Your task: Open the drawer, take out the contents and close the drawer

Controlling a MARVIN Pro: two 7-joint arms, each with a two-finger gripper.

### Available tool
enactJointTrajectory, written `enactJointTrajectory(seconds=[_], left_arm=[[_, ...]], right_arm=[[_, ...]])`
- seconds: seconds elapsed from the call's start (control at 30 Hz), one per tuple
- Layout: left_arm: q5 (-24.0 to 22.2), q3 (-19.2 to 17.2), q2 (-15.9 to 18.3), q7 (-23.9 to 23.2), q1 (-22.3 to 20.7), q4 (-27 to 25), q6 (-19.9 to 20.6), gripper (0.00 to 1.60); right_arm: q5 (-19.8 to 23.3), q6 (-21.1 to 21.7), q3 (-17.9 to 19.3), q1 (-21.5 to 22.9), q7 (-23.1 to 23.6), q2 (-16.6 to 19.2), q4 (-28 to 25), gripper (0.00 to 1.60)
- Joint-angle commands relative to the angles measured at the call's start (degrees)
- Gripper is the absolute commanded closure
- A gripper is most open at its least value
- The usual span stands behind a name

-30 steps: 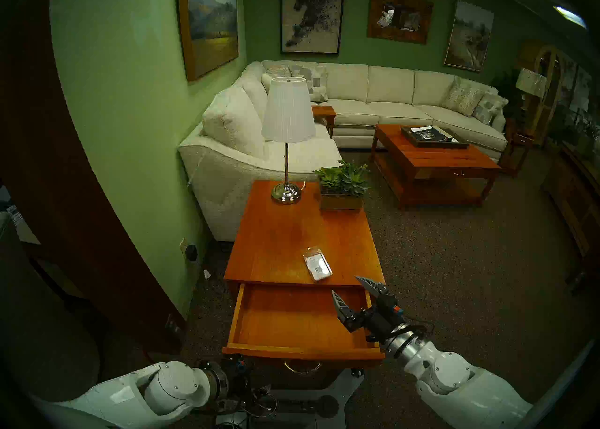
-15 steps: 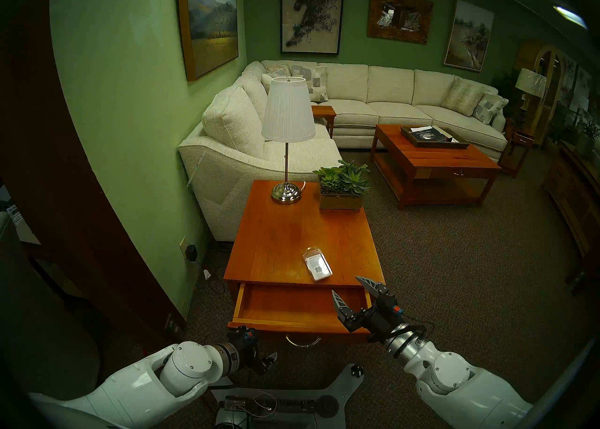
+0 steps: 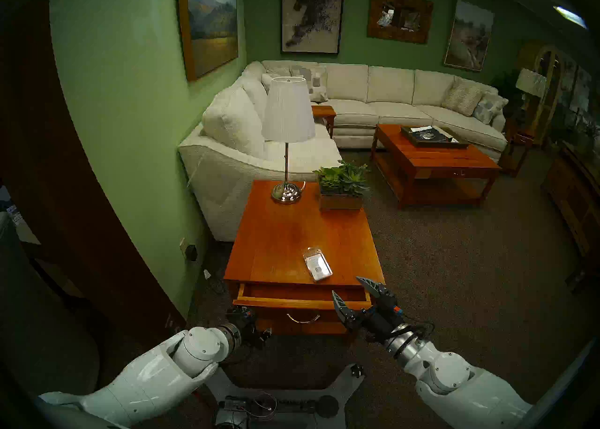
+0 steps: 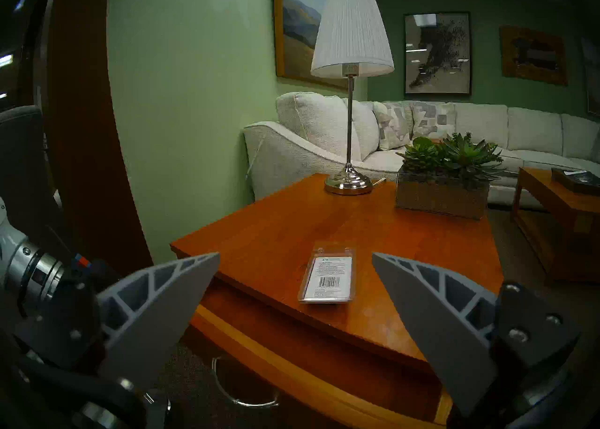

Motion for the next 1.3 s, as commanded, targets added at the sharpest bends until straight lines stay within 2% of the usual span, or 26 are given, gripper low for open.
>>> enactJointTrajectory(seconds=[0.0,0.1,0.13,0.3,0.4,0.5,0.53,0.63,0.7,1.03,1.2,1.23,1.27], left_arm=[[0.38,-3.23,-3.88,0.54,-6.15,1.40,-4.08,0.00],[-0.16,-3.53,-4.11,-0.48,-8.86,4.73,-6.45,0.00],[0.40,-4.79,-4.26,-0.47,-7.62,4.15,-7.33,0.00],[-0.25,-4.87,-3.65,-1.70,-9.63,7.07,-11.39,0.00],[-1.07,-5.60,-2.91,-3.54,-9.37,7.25,-13.97,0.00],[-2.09,-5.88,-2.36,-5.28,-8.89,6.57,-13.87,0.00],[-5.89,-4.92,0.31,-9.52,-6.24,2.95,-11.38,0.00],[-5.98,-4.39,1.28,-11.04,-5.40,2.09,-11.40,0.00],[-7.14,-3.97,3.44,-14.83,-2.92,-0.56,-11.44,0.00],[-11.61,-4.03,8.16,-23.16,2.18,-6.19,-11.08,0.00],[-14.53,-6.67,12.73,-27.26,5.29,-11.50,-12.06,0.00],[-15.03,-7.12,12.88,-27.91,5.09,-10.48,-12.51,0.00],[-15.60,-7.82,13.67,-28.18,5.67,-11.61,-12.51,0.00]], right_arm=[[0.06,-0.63,0.78,1.00,0.00,0.09,-1.19,0.00],[0.05,-0.65,0.79,1.01,0.00,0.08,-1.20,0.00],[0.05,-0.66,0.80,1.01,0.00,0.08,-1.21,0.00],[0.05,-0.70,0.83,0.99,0.00,0.07,-1.25,0.00],[0.05,-0.75,0.86,0.97,0.00,0.08,-1.29,0.00],[0.05,-0.77,0.88,0.95,-0.01,0.08,-1.32,0.00],[0.04,-0.75,0.87,0.96,0.00,0.07,-1.29,0.00],[0.03,-0.72,0.85,0.98,0.00,0.06,-1.26,0.00],[0.01,-0.65,0.82,1.01,0.01,0.04,-1.18,0.00],[-0.04,-0.54,0.75,1.04,0.02,-0.02,-1.01,0.00],[-0.07,-0.52,0.74,1.06,0.03,-0.06,-0.95,0.00],[-0.07,-0.52,0.74,1.06,0.03,-0.06,-0.94,0.00],[-0.07,-0.52,0.73,1.07,0.03,-0.07,-0.93,0.00]])
